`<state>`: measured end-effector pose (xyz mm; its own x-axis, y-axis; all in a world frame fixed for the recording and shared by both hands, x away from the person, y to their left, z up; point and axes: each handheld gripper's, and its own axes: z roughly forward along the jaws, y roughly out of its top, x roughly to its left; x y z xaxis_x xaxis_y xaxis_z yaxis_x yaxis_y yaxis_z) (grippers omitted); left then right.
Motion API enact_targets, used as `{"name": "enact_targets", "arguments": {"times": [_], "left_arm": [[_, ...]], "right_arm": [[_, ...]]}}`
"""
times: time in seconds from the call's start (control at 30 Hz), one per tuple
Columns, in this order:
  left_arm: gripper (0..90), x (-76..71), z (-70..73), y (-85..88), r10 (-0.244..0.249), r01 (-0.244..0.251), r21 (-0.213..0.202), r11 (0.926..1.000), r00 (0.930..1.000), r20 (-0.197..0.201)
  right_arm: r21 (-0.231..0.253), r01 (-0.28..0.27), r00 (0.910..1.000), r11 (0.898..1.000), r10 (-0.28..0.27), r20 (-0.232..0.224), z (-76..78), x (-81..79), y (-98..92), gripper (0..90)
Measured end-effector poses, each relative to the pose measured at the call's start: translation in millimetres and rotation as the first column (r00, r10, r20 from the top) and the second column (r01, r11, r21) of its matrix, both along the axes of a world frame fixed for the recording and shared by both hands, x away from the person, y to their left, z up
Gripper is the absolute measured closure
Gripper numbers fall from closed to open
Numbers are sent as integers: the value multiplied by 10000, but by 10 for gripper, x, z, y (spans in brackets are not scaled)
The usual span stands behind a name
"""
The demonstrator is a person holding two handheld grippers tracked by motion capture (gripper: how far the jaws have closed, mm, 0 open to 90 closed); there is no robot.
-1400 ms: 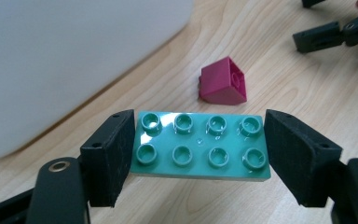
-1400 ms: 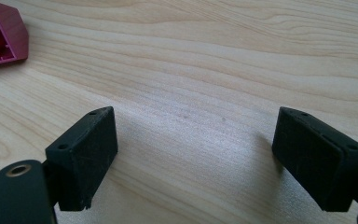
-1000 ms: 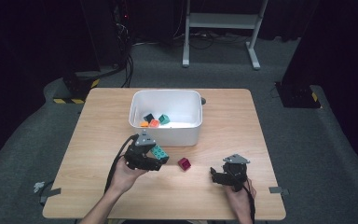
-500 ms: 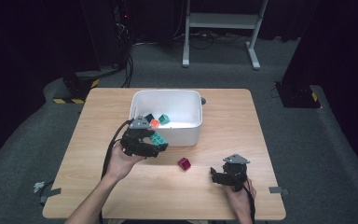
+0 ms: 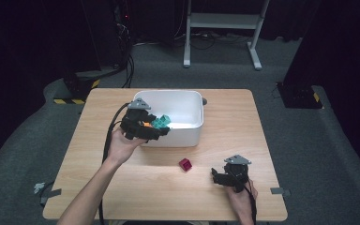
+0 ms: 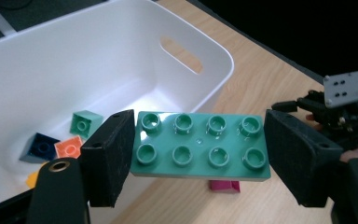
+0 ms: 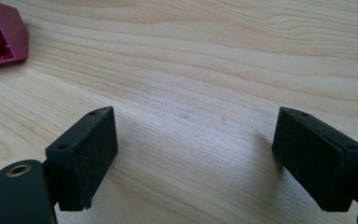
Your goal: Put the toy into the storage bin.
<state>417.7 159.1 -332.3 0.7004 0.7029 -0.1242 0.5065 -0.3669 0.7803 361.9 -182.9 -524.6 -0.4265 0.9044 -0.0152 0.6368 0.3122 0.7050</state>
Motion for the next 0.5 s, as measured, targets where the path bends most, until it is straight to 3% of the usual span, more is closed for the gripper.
{"name": "enact_targets", "arguments": {"times": [0.2,0.5], "left_arm": [[269,145,46,-7,289,-289,105,9995,9996,6],[269,387,-24,-10,1010,-1004,277,9946,9947,-209]], "right_arm": [[1,0,10000,10000,0,-4,0,0,0,137],[2,2,10000,10000,-2,-2,0,0,0,137]]}}
